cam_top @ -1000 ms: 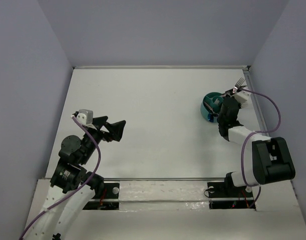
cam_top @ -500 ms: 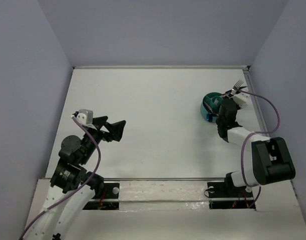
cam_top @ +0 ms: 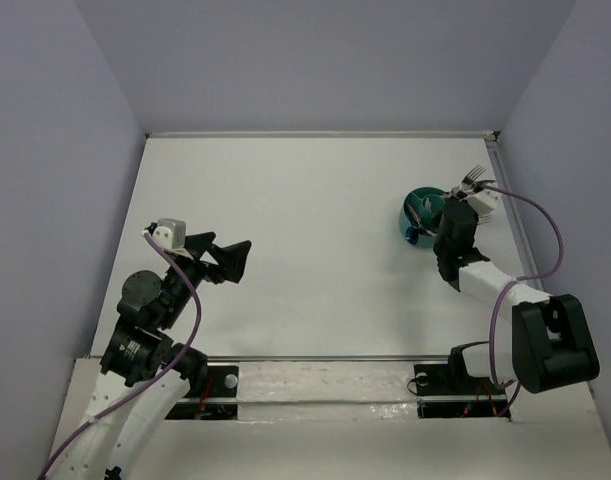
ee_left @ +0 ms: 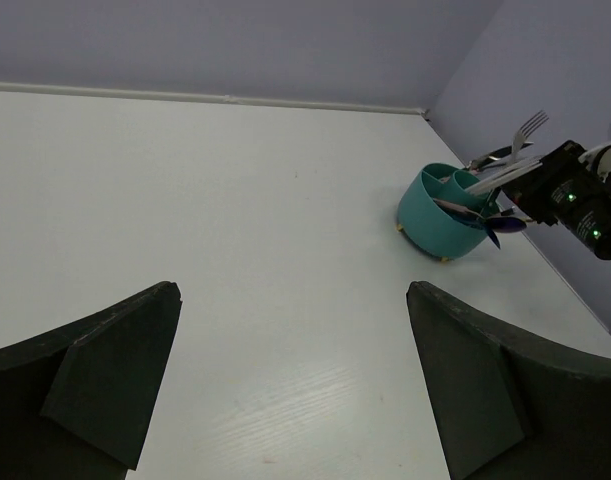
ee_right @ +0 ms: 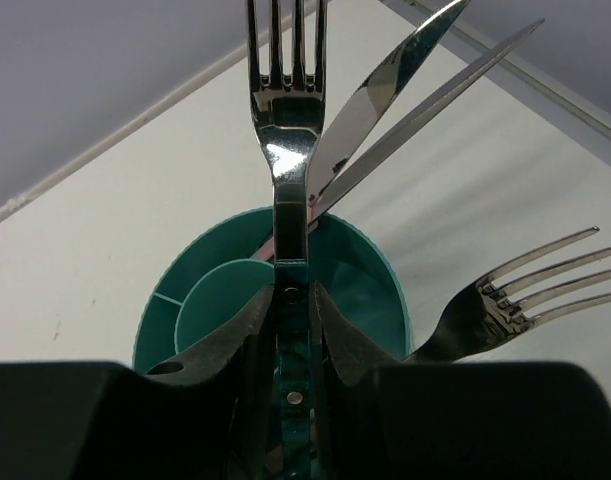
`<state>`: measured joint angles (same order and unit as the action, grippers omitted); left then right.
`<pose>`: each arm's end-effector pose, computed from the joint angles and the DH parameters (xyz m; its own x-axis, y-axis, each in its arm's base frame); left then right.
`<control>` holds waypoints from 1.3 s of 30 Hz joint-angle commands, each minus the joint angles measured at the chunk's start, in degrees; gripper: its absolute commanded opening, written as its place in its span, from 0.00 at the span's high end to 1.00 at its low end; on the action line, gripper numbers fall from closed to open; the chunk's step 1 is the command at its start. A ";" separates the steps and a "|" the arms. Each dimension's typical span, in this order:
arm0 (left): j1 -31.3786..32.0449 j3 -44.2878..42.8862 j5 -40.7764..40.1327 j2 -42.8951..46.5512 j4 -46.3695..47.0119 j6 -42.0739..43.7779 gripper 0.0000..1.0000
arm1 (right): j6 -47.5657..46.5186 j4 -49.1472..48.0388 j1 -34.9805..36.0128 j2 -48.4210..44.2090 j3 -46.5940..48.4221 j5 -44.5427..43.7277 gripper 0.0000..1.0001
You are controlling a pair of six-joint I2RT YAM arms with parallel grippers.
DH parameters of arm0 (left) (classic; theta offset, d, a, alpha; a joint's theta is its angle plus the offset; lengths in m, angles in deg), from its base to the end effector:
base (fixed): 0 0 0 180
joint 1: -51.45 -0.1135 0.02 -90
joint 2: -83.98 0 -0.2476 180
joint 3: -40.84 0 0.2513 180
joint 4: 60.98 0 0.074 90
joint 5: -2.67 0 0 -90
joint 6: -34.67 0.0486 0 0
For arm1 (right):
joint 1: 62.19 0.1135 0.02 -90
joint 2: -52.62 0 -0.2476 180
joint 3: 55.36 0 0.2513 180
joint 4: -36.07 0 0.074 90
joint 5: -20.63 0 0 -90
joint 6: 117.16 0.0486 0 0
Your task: Sort the eating utensils into containers
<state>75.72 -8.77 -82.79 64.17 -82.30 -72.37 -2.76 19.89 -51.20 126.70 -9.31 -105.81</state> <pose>0.1135 -0.0554 0.3404 -0.0125 -0.3148 -0.9491 0.4994 0.8203 -0.2787 0.2849 0.0259 0.2103 -0.0112 0.3364 -0.9417 0.4633 0.8363 0.2932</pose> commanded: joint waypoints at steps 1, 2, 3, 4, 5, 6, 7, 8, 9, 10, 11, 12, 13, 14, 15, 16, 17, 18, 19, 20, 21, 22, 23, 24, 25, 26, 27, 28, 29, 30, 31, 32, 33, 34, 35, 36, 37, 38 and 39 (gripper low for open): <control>-0.45 -1.30 1.00 -0.40 3.46 -0.10 0.01 | 1.43 1.25 0.62 -2.45 -1.11 0.32 0.75; -0.45 -1.30 1.00 -0.40 3.46 -0.10 0.01 | 1.44 1.52 0.62 -2.63 -1.11 0.50 0.75; -0.45 -1.30 0.91 -0.40 3.46 -0.10 0.01 | 1.52 1.70 0.62 -2.80 -1.11 0.59 0.75; -0.45 -1.30 0.91 -0.40 3.46 -0.10 0.01 | 1.44 2.05 0.62 -3.07 -1.29 0.59 0.75; -0.45 -1.30 0.91 -0.40 3.46 -0.10 0.01 | 1.35 2.05 0.62 -3.16 -1.38 0.76 0.75; -0.45 -1.30 1.00 -0.31 3.64 -0.10 0.01 | 1.26 2.14 0.62 -3.24 -1.47 0.76 0.74; -0.45 -1.30 1.00 -0.40 3.47 -0.10 0.01 | 1.17 2.66 0.62 -3.51 -1.47 0.85 0.74; -0.45 -1.30 1.00 -0.40 3.55 -0.01 0.01 | 1.09 2.75 1.14 -3.77 -1.55 1.20 0.74; -0.45 -1.30 1.00 -0.31 3.55 -0.10 0.01 | 1.09 2.93 1.15 -4.12 -1.64 1.38 0.73; -0.45 -1.30 1.00 -0.31 3.55 -0.10 0.01 | 1.09 3.36 1.15 -4.38 -1.64 1.64 0.72; -0.45 -1.30 1.00 -0.31 3.55 -0.10 0.01 | 1.09 3.72 1.15 -4.56 -1.56 1.82 0.68; -0.45 -1.30 1.00 -0.31 3.55 -0.10 0.01 | 1.26 4.07 1.15 -4.74 -1.47 2.34 0.64; -0.45 -1.30 1.00 -0.31 3.55 -0.19 0.01 | 1.35 4.85 1.15 -4.91 -1.29 2.69 0.59; -0.45 -1.30 1.00 -0.31 3.55 -0.10 0.01 | 1.52 5.99 1.15 -5.78 -0.86 2.96 0.55; -0.45 -1.30 1.00 -0.31 3.55 -0.10 0.01 | 1.52 6.44 1.15 -5.79 -0.68 3.13 0.55; -0.45 -1.30 0.91 -0.40 3.55 -0.01 0.01 | 1.52 6.79 1.15 -7.10 -0.59 3.22 0.48; -0.45 -1.30 0.91 -0.31 3.55 -0.10 0.01 | 1.44 7.23 1.15 -7.81 -0.59 3.31 0.44; -0.45 -1.30 0.91 -0.40 3.55 -0.10 0.01 | 1.44 8.54 1.15 -8.60 -0.15 3.40 0.43; -0.45 -1.30 0.91 -0.49 3.55 -0.10 0.01 | 1.26 9.34 1.15 -9.48 0.11 3.31 0.41; -0.45 -1.30 0.91 -0.58 3.55 -0.10 0.01 | 1.09 10.13 1.15 -11.57 0.46 3.14 0.40; -0.45 -1.30 0.91 -0.66 3.55 -0.10 0.01 | 0.91 10.92 1.15 -12.81 0.73 3.14 0.39; -0.45 -1.30 0.83 -0.67 3.55 -0.10 0.01 | 0.39 12.49 1.15 -14.04 1.34 3.22 0.35; -0.45 -1.39 0.74 -0.67 3.55 -0.10 0.01 | 0.21 13.64 1.15 -15.36 1.78 3.40 0.32; -0.45 -1.39 0.74 -0.75 3.55 -0.10 0.01 | -0.23 15.39 1.15 -17.98 2.22 3.75 0.31; -0.45 -1.47 0.65 -0.93 3.47 -0.01 0.01 | -0.58 16.10 1.15 -19.40 2.75 3.84 0.30; -0.98 -1.56 0.48 -0.93 3.46 -0.01 0.01 | -0.85 16.63 1.15 -20.72 3.01 4.10 0.30; -0.98 -1.56 0.30 -0.84 3.46 -0.01 0.01 | -1.28 17.25 1.15 -23.26 3.36 4.71 0.29; -0.98 -1.56 0.04 -0.84 3.46 -0.01 0.01 | -1.90 18.73 1.15 -24.33 3.72 5.07 0.29; -0.98 -1.56 -0.14 -0.75 3.46 -0.01 0.01 | -2.08 19.62 1.15 -25.38 4.76 5.50 0.28; -0.98 -1.56 -0.23 -0.75 3.46 -0.01 0.01 | -2.17 20.58 1.15 -26.26 5.30 5.94 0.28; -0.98 -1.56 -0.49 -0.67 3.55 -0.01 0.01 | -2.69 22.16 1.67 -27.84 5.74 6.56 0.28; -0.98 -1.56 -0.75 -0.75 3.55 -0.01 0.01 | -2.69 23.22 1.67 -28.38 6.44 6.65 0.28; -0.98 -1.56 -1.02 -0.67 3.73 -0.01 0.01 | -2.78 25.06 1.67 -28.90 7.40 5.61 0.28; -0.98 -1.56 -1.19 -0.75 3.82 -0.10 0.01 | -2.70 25.77 1.67 -29.43 7.58 4.64 0.28; -0.98 -1.56 -1.20 -0.75 3.82 -0.19 0.01 | -2.52 26.48 1.67 -30.48 7.50 3.50 0.26; -0.98 -1.56 -1.28 -0.84 3.90 -0.36 0.01 | -2.34 26.83 1.67 -30.84 7.24 1.92 0.23; -0.98 -1.48 -1.28 -0.84 4.08 -0.36 0.01 | -1.73 28.40 1.67 -31.19 7.23 1.38 0.21; -0.98 -1.47 -1.37 -1.02 4.08 -0.10 0.01 | -1.47 29.46 1.67 -31.28 7.50 2.34 0.20; -0.98 -1.47 -1.55 -1.28 4.08 0.07 0.01 | -0.77 32.60 1.67 -31.02 8.37 5.04 0.21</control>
<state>74.98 -8.77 -83.56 63.82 -81.64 -72.39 -3.99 44.19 -50.09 96.06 -3.81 -101.77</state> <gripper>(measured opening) 0.988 0.790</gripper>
